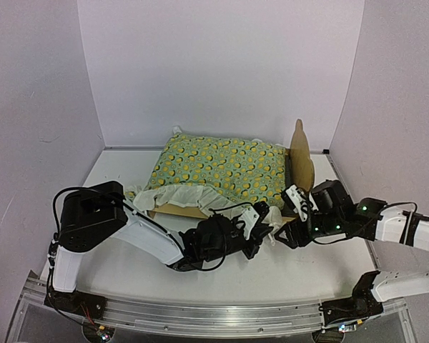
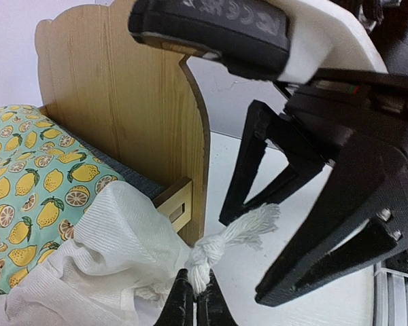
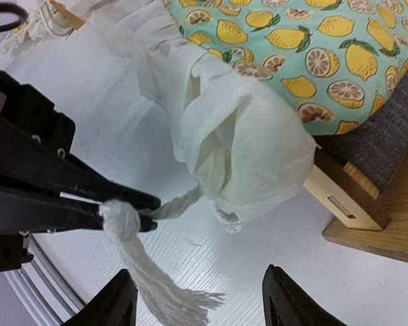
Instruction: Set up the pet bed
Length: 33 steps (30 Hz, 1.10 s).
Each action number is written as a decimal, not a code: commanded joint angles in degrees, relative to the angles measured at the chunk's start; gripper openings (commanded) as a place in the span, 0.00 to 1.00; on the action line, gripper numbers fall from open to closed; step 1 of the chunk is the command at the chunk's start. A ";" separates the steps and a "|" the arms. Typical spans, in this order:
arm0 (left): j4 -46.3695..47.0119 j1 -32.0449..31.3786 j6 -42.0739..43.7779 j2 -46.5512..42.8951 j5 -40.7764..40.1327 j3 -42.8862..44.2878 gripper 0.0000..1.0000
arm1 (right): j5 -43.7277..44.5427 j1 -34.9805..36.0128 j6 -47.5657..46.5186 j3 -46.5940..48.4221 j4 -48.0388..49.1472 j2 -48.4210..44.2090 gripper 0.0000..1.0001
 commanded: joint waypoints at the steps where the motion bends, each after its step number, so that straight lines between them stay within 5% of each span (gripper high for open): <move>1: -0.25 0.31 -0.33 -0.84 1.93 1.83 0.00 | 4.11 0.21 -2.28 4.76 1.15 0.46 0.64; 7: -1.00 0.55 -0.04 -0.76 2.80 2.37 0.00 | 0.09 0.22 -5.38 7.19 0.22 2.53 0.68; 9: -1.09 0.71 -0.04 -0.75 2.95 2.63 0.00 | -1.76 0.26 -6.25 7.98 0.34 3.93 0.63; 12: -1.40 0.78 0.05 -0.83 3.19 2.72 0.00 | -3.27 0.21 -5.53 8.79 0.27 5.77 0.42; 17: -1.74 1.10 0.09 -1.16 3.20 2.47 0.00 | -3.36 0.22 -3.27 6.41 0.30 3.63 0.42; 22: -1.89 1.69 -0.55 -1.19 4.03 2.85 0.00 | -3.30 0.21 -0.81 4.73 1.05 3.14 0.00; 24: -1.89 1.79 -1.34 -1.26 3.58 2.97 0.01 | -1.17 0.21 1.64 4.63 1.05 2.99 0.00; 25: -1.85 1.78 -2.49 -1.39 2.81 2.66 0.05 | 0.44 0.21 3.30 4.52 0.97 2.43 0.00; 27: -1.68 1.74 -5.59 -1.47 1.93 0.97 0.36 | 1.65 0.21 6.08 4.02 1.16 0.53 0.00; 29: -0.36 1.01 -8.63 -0.74 -0.44 -0.78 0.52 | 2.49 0.22 9.02 3.71 1.60 -0.98 0.00; 31: 3.81 0.17 -9.49 0.67 -0.86 -2.83 0.81 | 2.44 0.21 10.33 3.71 2.09 -1.67 0.00; 33: 5.56 -0.57 -9.88 2.47 -1.03 -2.74 0.83 | 1.07 0.21 10.55 3.83 2.72 -1.81 0.00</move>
